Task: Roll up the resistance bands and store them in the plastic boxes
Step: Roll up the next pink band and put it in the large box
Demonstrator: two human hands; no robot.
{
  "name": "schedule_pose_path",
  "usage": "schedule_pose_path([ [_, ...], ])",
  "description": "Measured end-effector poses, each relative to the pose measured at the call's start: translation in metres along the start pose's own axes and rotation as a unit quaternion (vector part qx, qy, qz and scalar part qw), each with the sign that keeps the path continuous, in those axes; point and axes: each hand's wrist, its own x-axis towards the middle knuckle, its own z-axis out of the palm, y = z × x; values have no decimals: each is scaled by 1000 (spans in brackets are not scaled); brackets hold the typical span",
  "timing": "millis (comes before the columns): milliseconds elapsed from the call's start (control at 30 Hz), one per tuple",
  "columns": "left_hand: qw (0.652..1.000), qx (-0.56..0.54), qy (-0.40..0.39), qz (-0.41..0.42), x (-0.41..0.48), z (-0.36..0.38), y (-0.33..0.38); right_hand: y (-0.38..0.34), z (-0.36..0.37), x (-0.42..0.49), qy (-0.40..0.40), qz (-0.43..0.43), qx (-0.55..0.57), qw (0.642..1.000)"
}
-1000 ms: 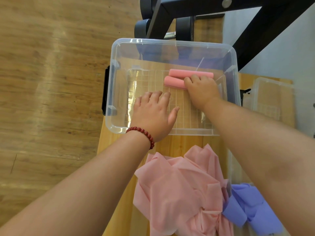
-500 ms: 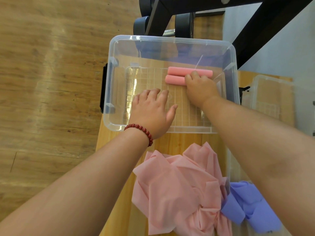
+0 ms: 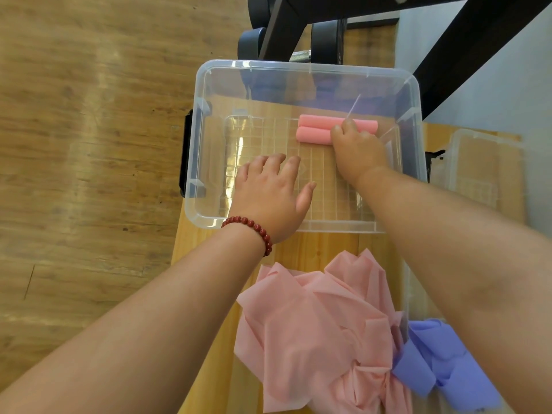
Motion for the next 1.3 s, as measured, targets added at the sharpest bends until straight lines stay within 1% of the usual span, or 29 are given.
schedule_pose_path([
  [267, 1000, 7, 0, -3, 1, 1, 1, 2, -5, -4, 7, -7, 20, 1000],
  [433, 1000, 10, 4, -5, 0, 2, 1, 0, -18, -13, 25, 8, 34, 999],
  [667, 999, 40, 23, -2, -5, -2, 6, -9, -37, -41, 89, -9, 84, 992],
  [833, 997, 43, 67, 10, -18, -6, 13, -9, -43, -72, 178, -8, 151, 972],
  [933, 997, 47, 65, 11, -33, -2, 15, -11, -41, -99, 213, -9, 168, 962],
  [1067, 998, 50, 48, 5, -58, 5, 16, -19, -30, -141, 238, 12, 155, 959],
  [1167, 997, 47, 55, 8, -82, 11, 16, -32, -24, -173, 227, 53, 169, 958],
  [1300, 996, 27, 76, 38, -119, 22, 15, -55, -16, -212, 222, 108, 189, 950],
])
